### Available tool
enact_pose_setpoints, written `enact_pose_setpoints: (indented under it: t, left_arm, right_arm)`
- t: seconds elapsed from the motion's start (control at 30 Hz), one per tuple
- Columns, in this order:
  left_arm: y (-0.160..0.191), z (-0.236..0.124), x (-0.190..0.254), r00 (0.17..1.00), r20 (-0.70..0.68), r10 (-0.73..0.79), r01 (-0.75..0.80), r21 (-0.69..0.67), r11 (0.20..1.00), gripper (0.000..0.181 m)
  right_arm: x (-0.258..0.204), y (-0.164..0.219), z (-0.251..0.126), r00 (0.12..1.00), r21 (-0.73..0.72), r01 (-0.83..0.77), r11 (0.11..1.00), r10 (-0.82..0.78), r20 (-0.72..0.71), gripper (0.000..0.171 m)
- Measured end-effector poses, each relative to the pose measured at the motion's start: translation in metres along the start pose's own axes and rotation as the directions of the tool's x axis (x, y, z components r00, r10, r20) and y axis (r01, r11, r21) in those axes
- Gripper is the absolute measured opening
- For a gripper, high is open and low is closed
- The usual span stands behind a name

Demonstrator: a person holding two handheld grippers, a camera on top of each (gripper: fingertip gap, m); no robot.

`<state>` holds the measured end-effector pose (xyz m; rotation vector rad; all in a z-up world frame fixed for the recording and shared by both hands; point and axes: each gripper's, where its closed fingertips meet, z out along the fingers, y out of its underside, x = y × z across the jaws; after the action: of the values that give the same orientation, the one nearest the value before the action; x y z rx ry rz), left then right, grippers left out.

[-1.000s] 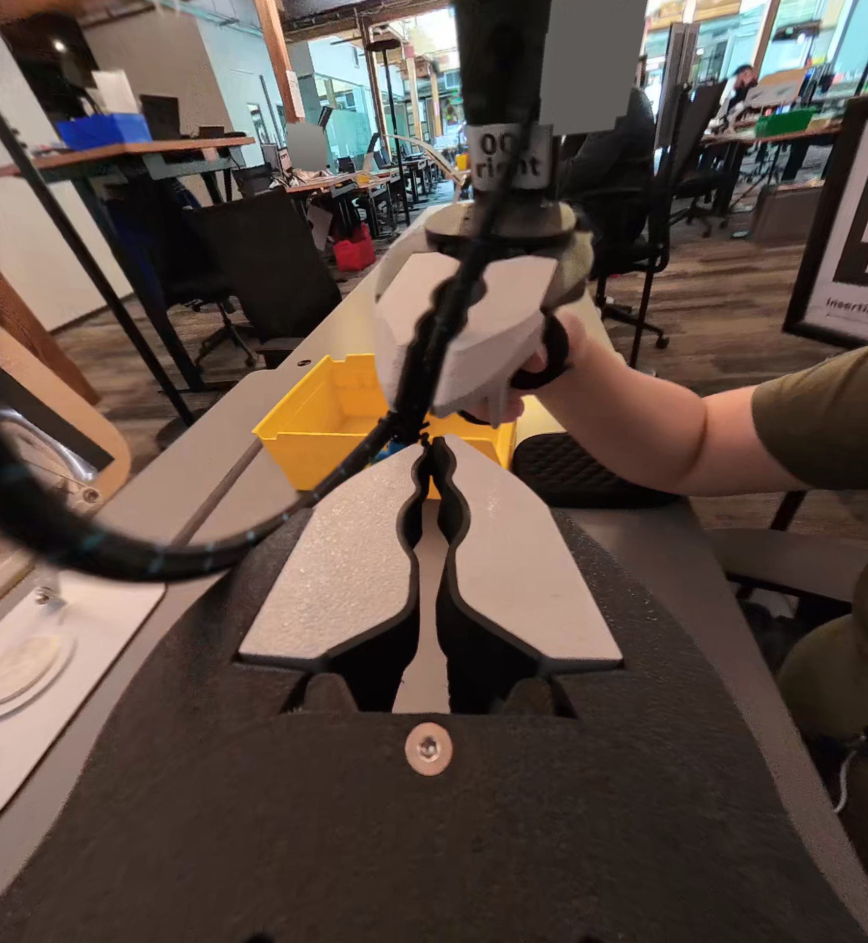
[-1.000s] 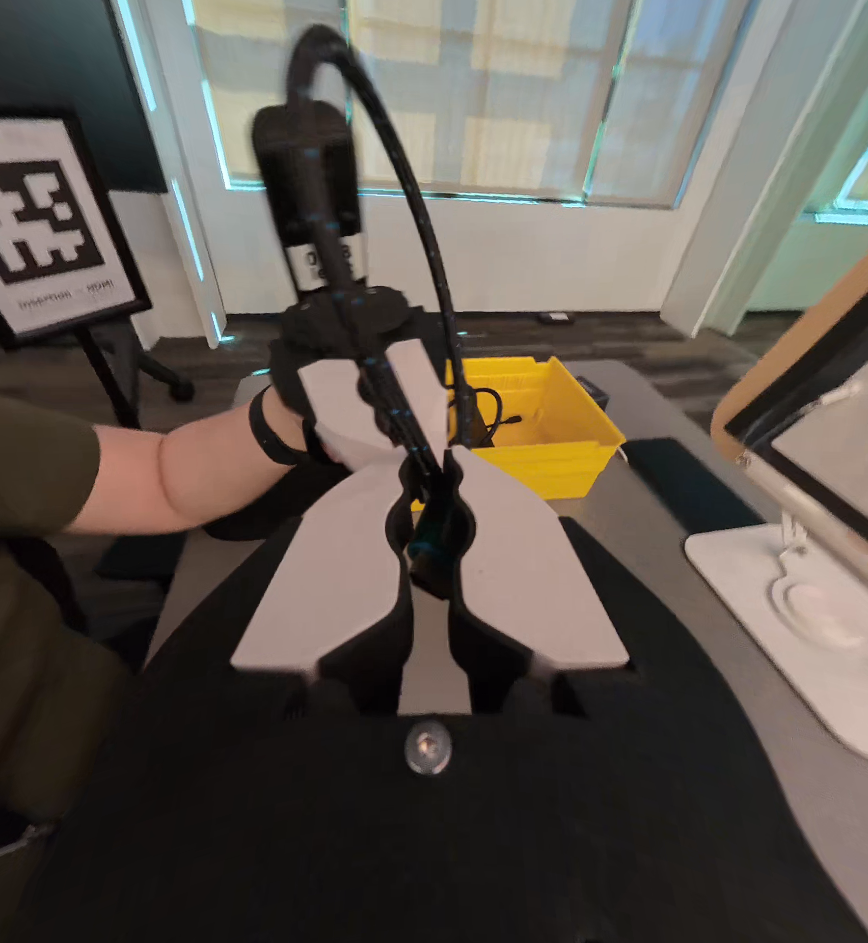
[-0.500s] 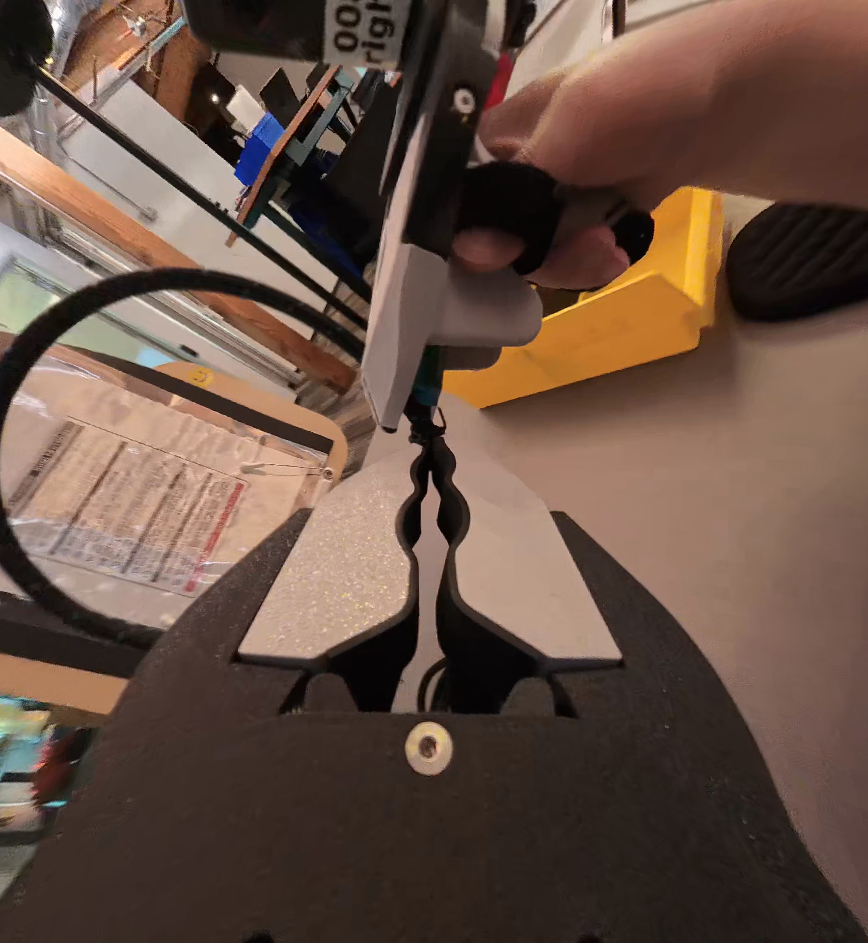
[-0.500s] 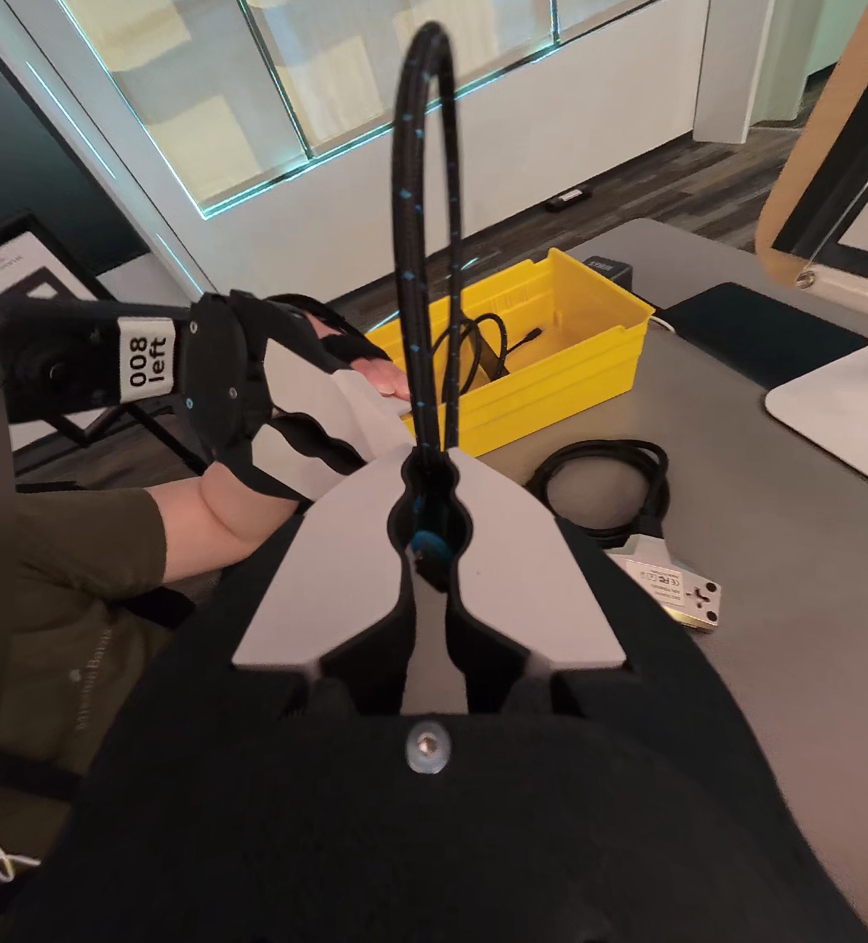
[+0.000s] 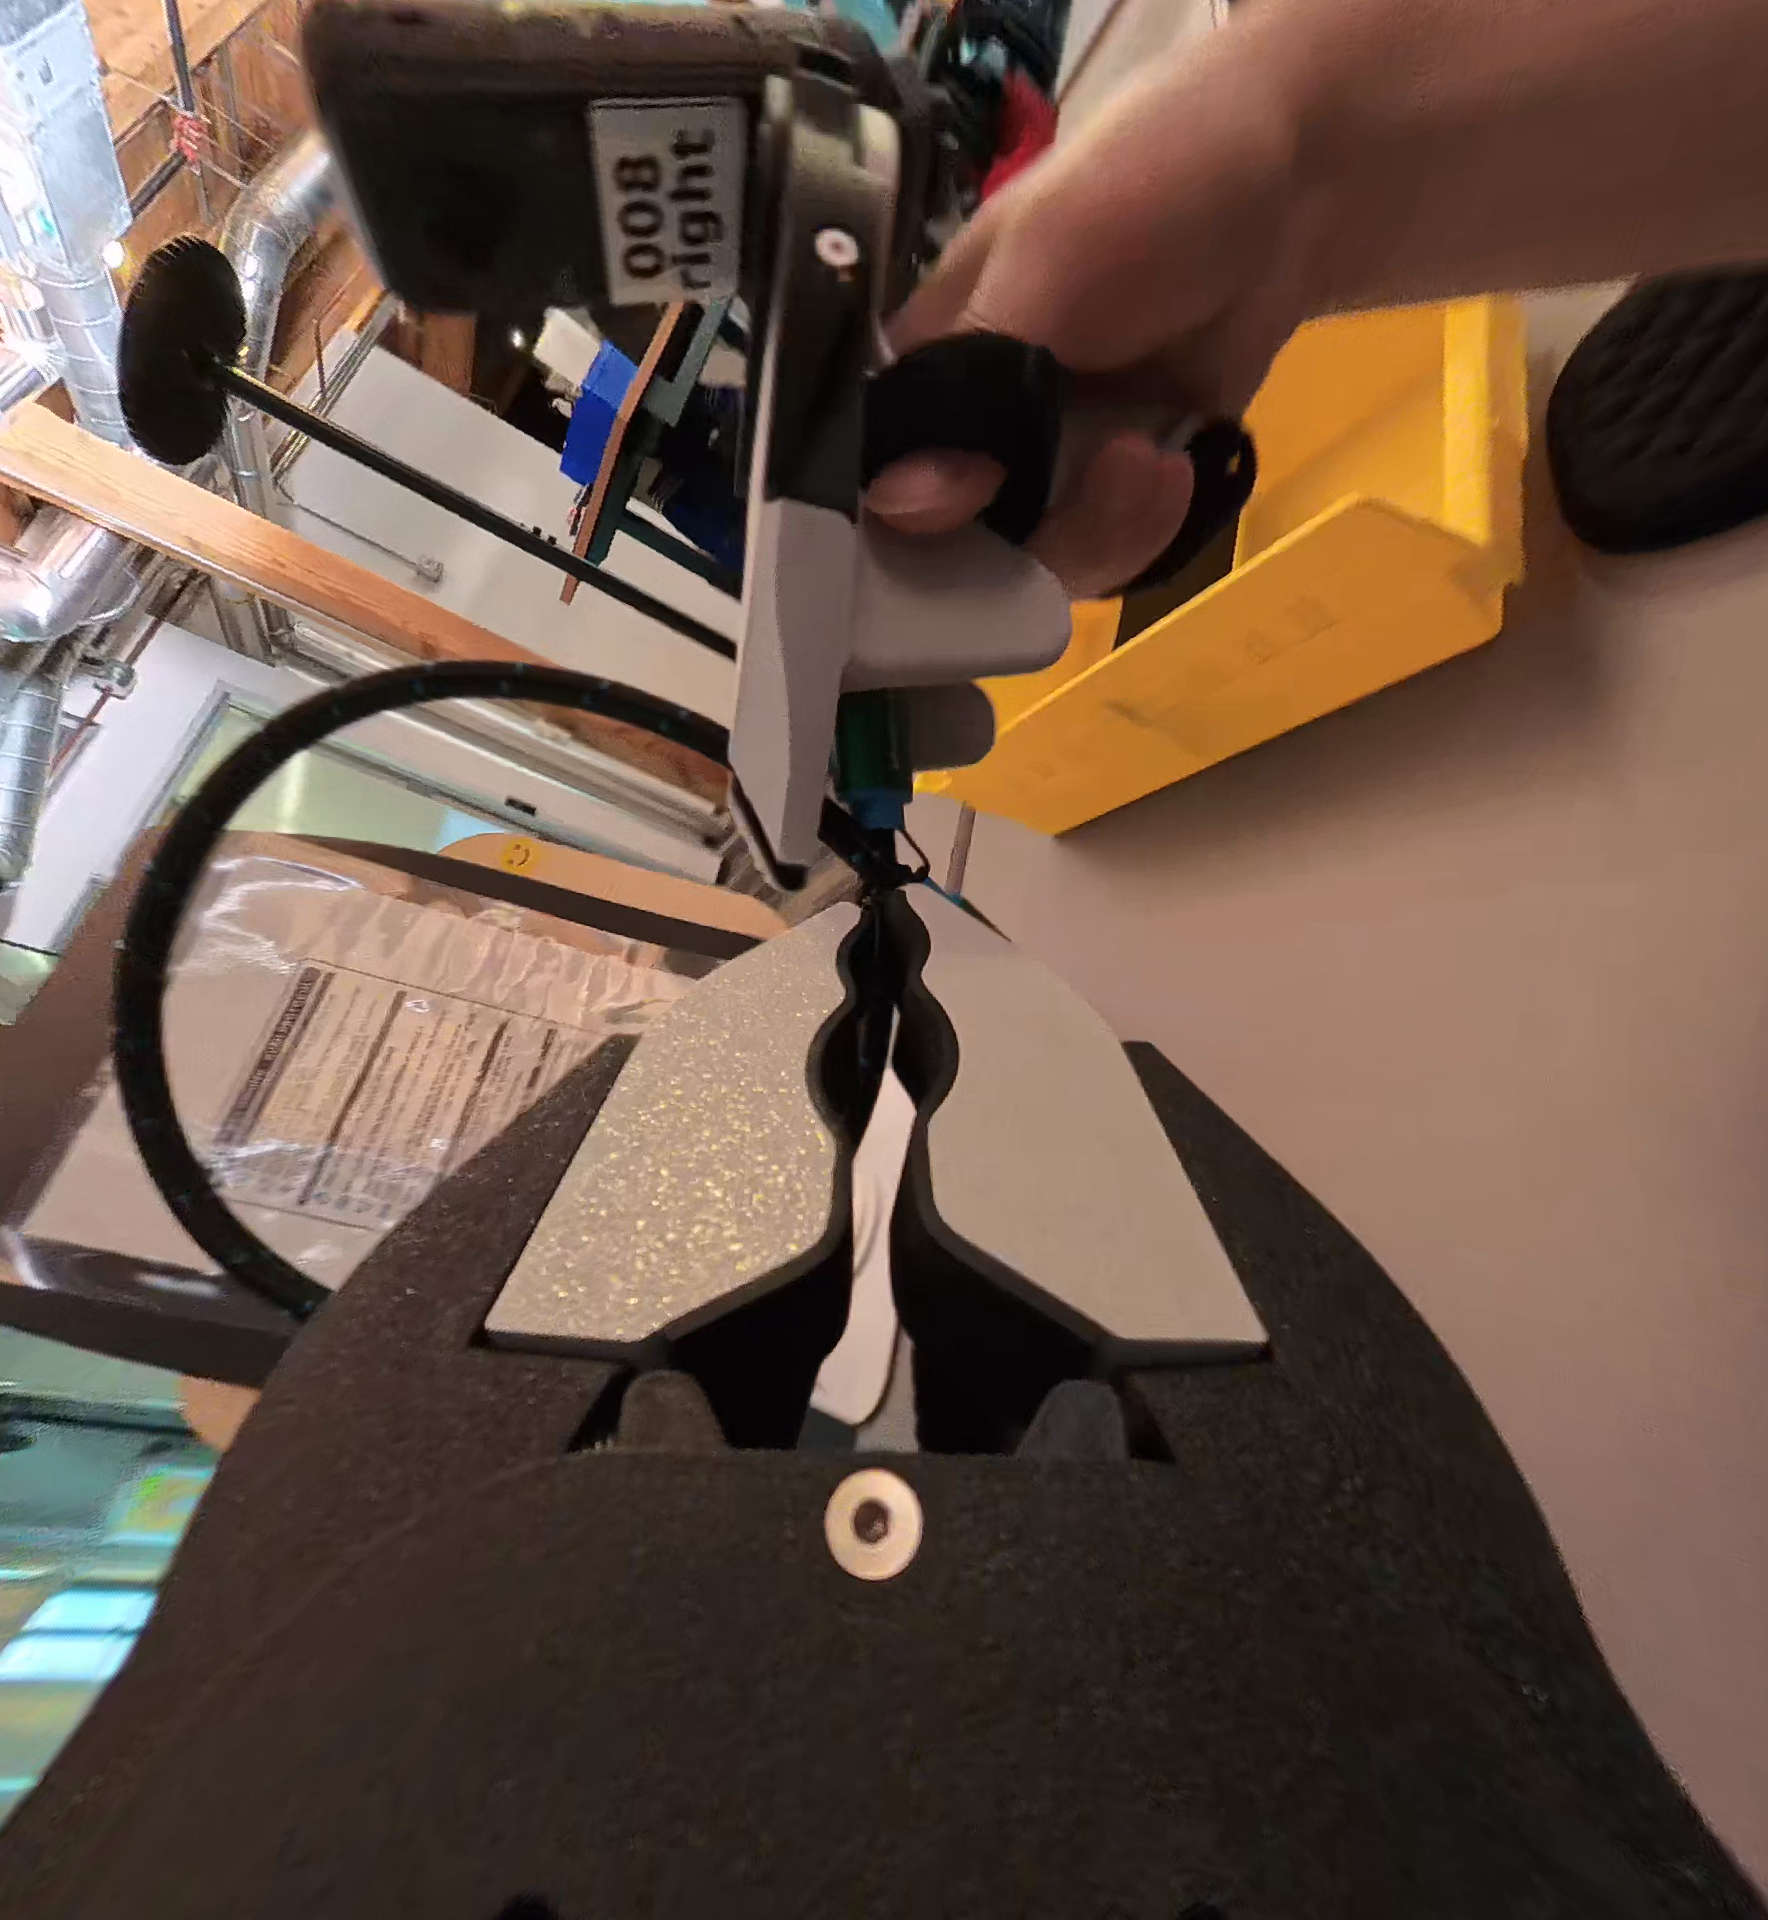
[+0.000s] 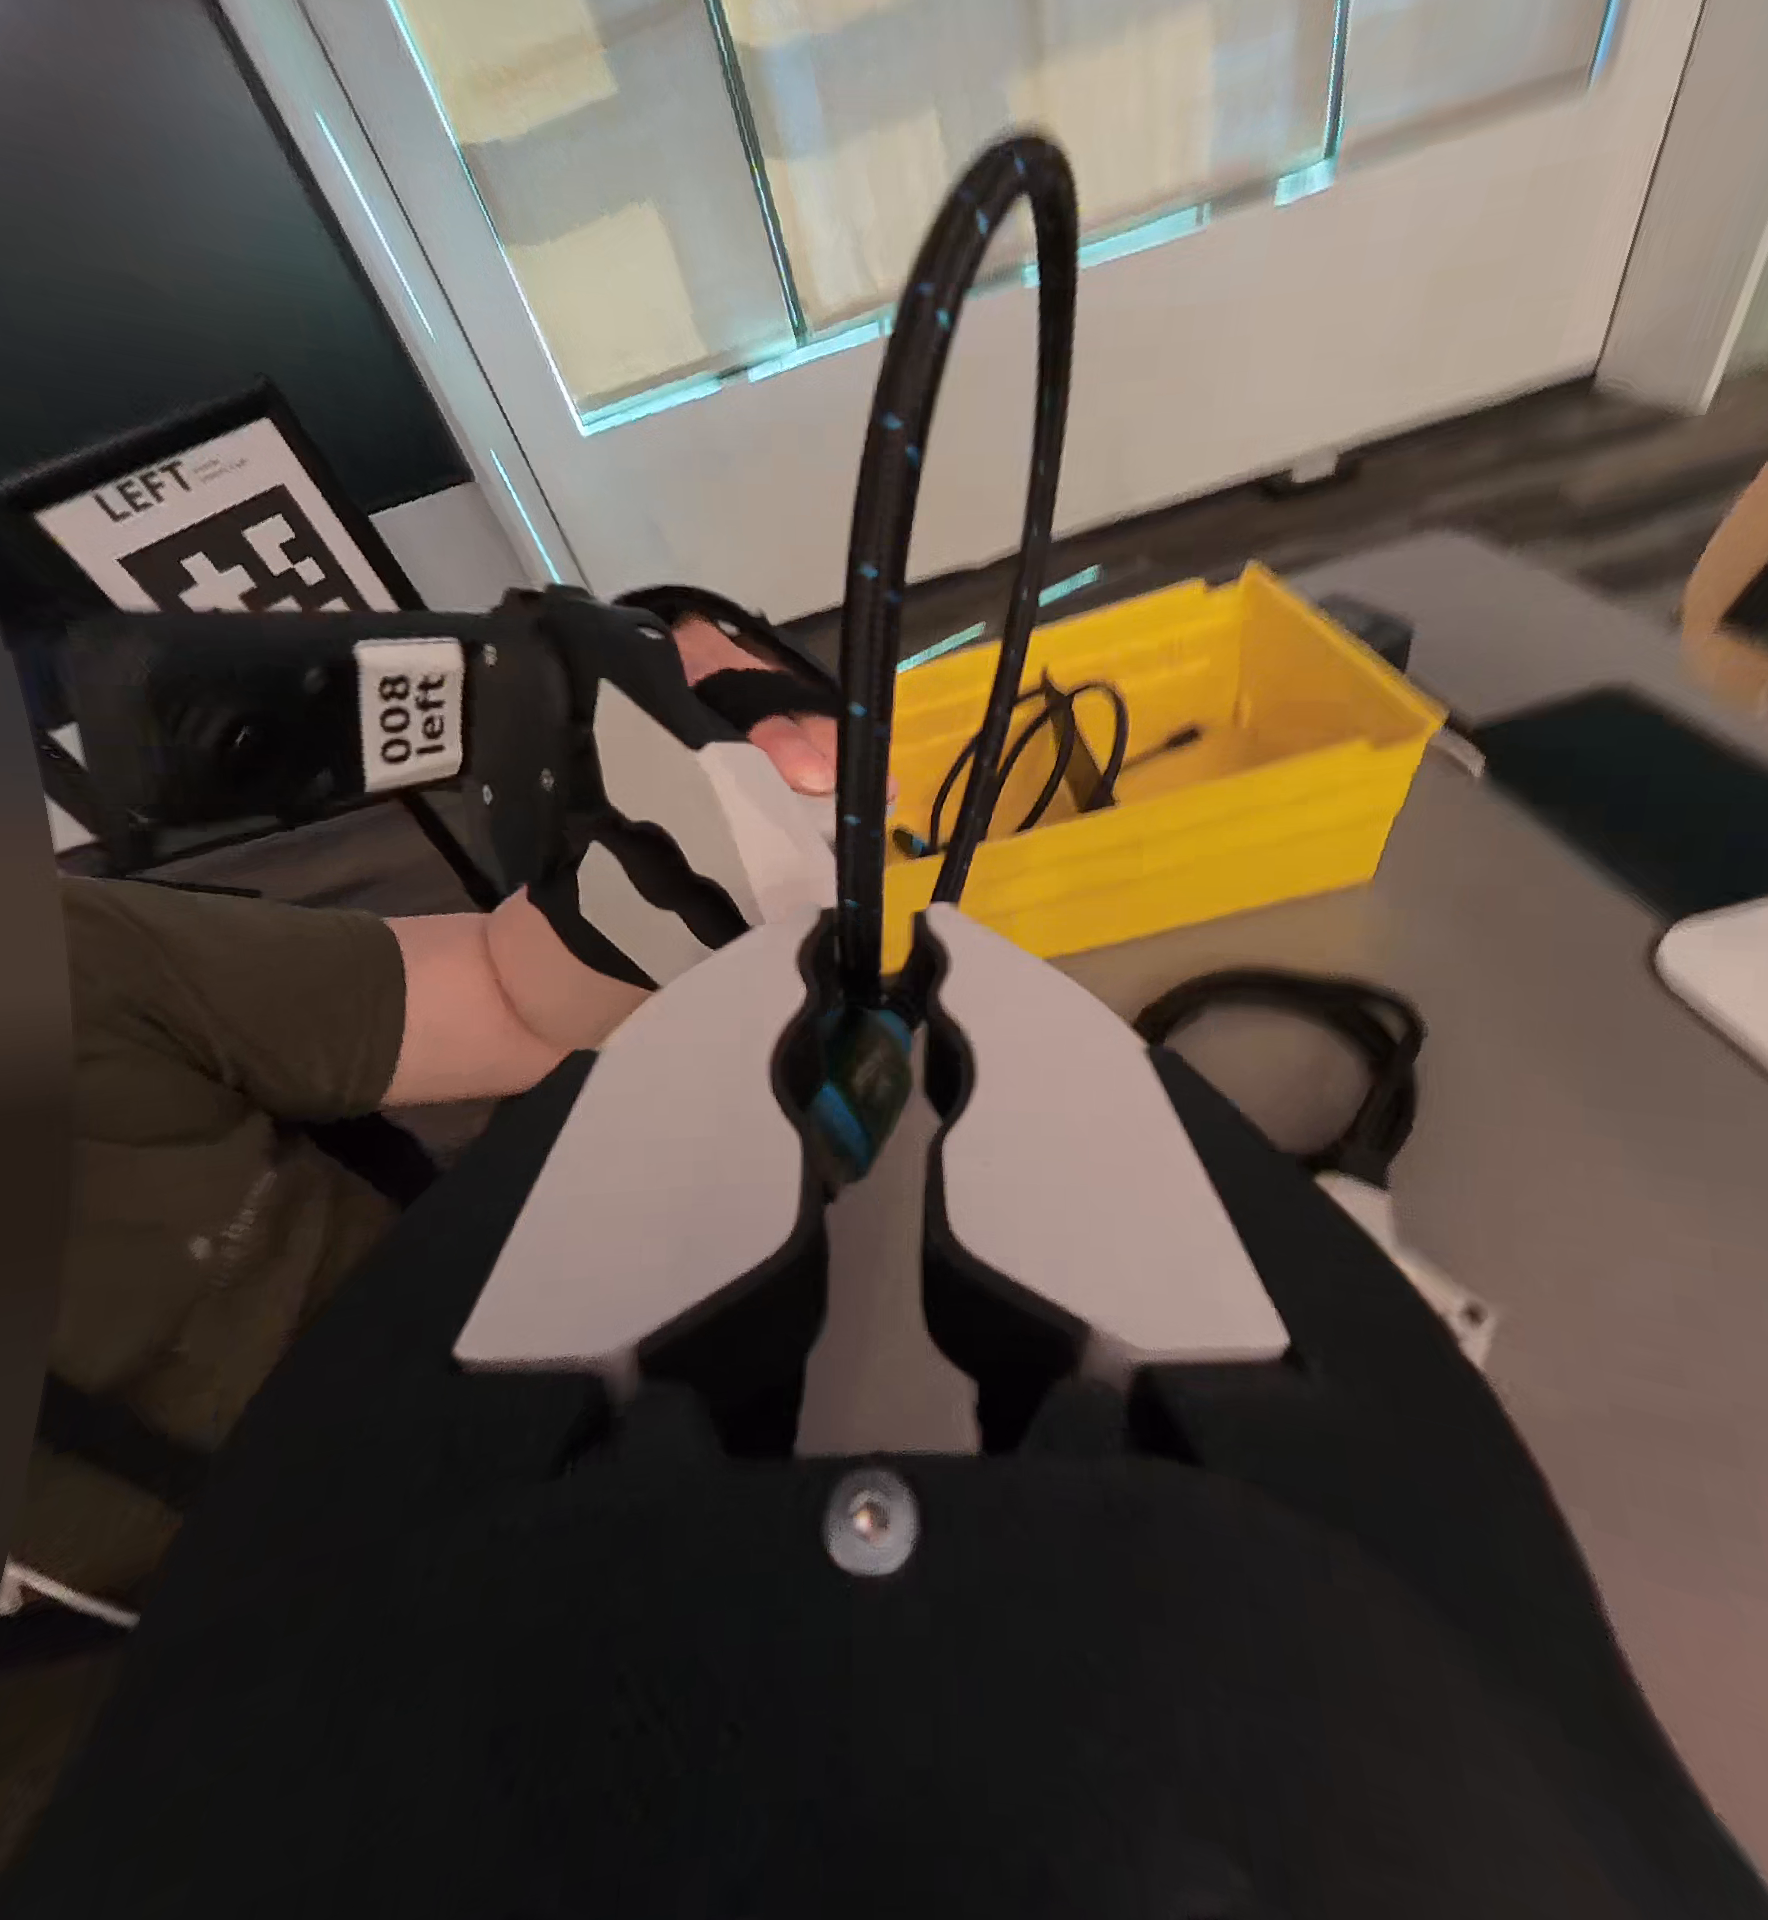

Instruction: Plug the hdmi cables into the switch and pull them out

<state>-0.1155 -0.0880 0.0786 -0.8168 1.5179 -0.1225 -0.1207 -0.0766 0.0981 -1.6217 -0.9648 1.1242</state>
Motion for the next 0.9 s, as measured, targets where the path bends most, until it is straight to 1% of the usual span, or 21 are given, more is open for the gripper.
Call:
enact_pose_setpoints:
  t: [0.1, 0.13, 0.2, 0.23, 0.27, 0.33, 0.47, 0.5, 0.53, 0.57, 0.63, 0.67, 0.7, 0.83, 0.87, 0.9]
  left_arm:
    - [-0.009, -0.007, -0.007, 0.994, -0.021, -0.109, 0.111, 0.079, 0.991, 0.0]
    - [-0.012, -0.01, -0.009, 0.99, -0.027, -0.138, 0.14, 0.101, 0.985, 0.0]
    - [-0.018, -0.014, -0.013, 0.98, -0.044, -0.192, 0.196, 0.137, 0.971, 0.0]
    - [-0.02, -0.016, -0.014, 0.974, -0.055, -0.218, 0.224, 0.153, 0.962, 0.0]
    - [-0.022, -0.018, -0.016, 0.969, -0.062, -0.241, 0.248, 0.169, 0.954, 0.0]
    - [-0.025, -0.021, -0.019, 0.953, -0.079, -0.292, 0.302, 0.194, 0.933, 0.0]
    - [-0.033, -0.029, -0.025, 0.918, -0.135, -0.373, 0.396, 0.255, 0.882, 0.0]
    - [-0.034, -0.03, -0.026, 0.913, -0.142, -0.382, 0.406, 0.266, 0.874, 0.001]
    - [-0.035, -0.031, -0.027, 0.911, -0.142, -0.386, 0.411, 0.271, 0.87, 0.001]
    - [-0.035, -0.032, -0.028, 0.912, -0.14, -0.386, 0.41, 0.274, 0.87, 0.001]
    - [-0.037, -0.033, -0.029, 0.912, -0.139, -0.386, 0.41, 0.282, 0.867, 0.001]
    - [-0.038, -0.034, -0.028, 0.91, -0.143, -0.389, 0.415, 0.285, 0.864, 0.001]
    - [-0.039, -0.034, -0.029, 0.909, -0.139, -0.393, 0.417, 0.287, 0.863, 0.001]
    - [-0.038, -0.03, -0.028, 0.905, -0.122, -0.407, 0.425, 0.265, 0.866, 0.001]
    - [-0.038, -0.029, -0.028, 0.902, -0.122, -0.415, 0.432, 0.263, 0.863, 0.001]
    - [-0.038, -0.028, -0.027, 0.898, -0.126, -0.422, 0.44, 0.254, 0.861, 0.001]
  right_arm:
    - [-0.004, -0.017, -0.01, 0.991, 0.118, 0.134, 0.984, -0.135, 0.001, 0.042]
    - [-0.008, -0.022, -0.015, 0.985, 0.163, 0.165, 0.973, -0.171, 0.02, 0.047]
    - [-0.023, -0.029, -0.027, 0.955, 0.268, 0.242, 0.933, -0.277, 0.104, 0.048]
    - [-0.03, -0.029, -0.033, 0.929, 0.319, 0.3, 0.899, -0.352, 0.118, 0.048]
    - [-0.032, -0.029, -0.037, 0.902, 0.357, 0.364, 0.86, -0.422, 0.097, 0.048]
    - [-0.029, -0.027, -0.042, 0.858, 0.376, 0.466, 0.801, -0.512, 0.026, 0.049]
    - [-0.03, -0.019, -0.038, 0.8, 0.338, 0.572, 0.747, -0.599, -0.028, 0.052]
    - [-0.029, -0.019, -0.035, 0.774, 0.318, 0.616, 0.721, -0.629, -0.071, 0.054]
    - [-0.026, -0.02, -0.032, 0.716, 0.282, 0.693, 0.664, -0.681, -0.156, 0.057]
    - [-0.026, -0.021, -0.03, 0.633, 0.24, 0.773, 0.587, -0.734, -0.245, 0.06]
    - [-0.028, -0.021, -0.025, 0.431, 0.129, 0.901, 0.415, -0.816, -0.385, 0.066]
    - [-0.031, -0.021, -0.022, 0.348, 0.087, 0.934, 0.345, -0.834, -0.428, 0.069]
    - [-0.036, -0.021, -0.019, 0.298, 0.07, 0.952, 0.299, -0.843, -0.448, 0.069]
    - [-0.059, -0.028, -0.017, 0.16, 0.063, 0.987, 0.151, -0.824, -0.544, 0.068]
    - [-0.063, -0.027, -0.015, 0.117, 0.038, 0.993, 0.115, -0.83, -0.546, 0.066]
    - [-0.066, -0.024, -0.013, 0.071, 0.012, 0.997, 0.077, -0.844, -0.531, 0.06]
